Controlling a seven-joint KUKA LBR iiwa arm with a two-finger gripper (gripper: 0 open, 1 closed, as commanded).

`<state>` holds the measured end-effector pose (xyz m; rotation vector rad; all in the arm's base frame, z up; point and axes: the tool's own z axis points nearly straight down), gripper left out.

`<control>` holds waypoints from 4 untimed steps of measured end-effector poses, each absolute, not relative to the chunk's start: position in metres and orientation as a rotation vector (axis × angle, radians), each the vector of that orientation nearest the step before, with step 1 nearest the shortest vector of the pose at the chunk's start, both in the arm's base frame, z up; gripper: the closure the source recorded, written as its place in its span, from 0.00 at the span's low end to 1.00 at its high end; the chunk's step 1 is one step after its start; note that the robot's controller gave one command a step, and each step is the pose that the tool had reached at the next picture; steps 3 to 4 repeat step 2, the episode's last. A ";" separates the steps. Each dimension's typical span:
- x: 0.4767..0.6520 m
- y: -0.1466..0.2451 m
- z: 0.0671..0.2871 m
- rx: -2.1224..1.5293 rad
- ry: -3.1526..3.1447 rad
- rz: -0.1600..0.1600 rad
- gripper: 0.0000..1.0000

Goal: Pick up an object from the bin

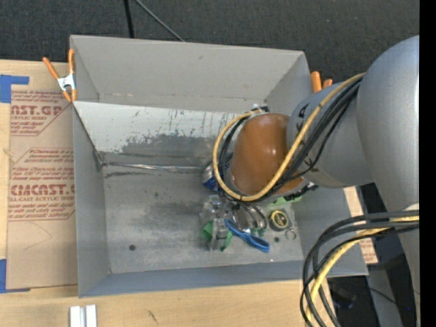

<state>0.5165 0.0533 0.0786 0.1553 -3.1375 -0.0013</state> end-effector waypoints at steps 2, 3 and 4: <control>0.518 0.080 0.246 0.198 -3.145 0.000 1.00; 0.518 0.080 0.246 0.198 -3.145 0.000 1.00; 0.518 0.080 0.246 0.198 -3.145 0.000 1.00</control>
Offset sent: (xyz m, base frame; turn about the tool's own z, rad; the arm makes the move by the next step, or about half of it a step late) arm -0.0100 0.0365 0.1027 -0.0206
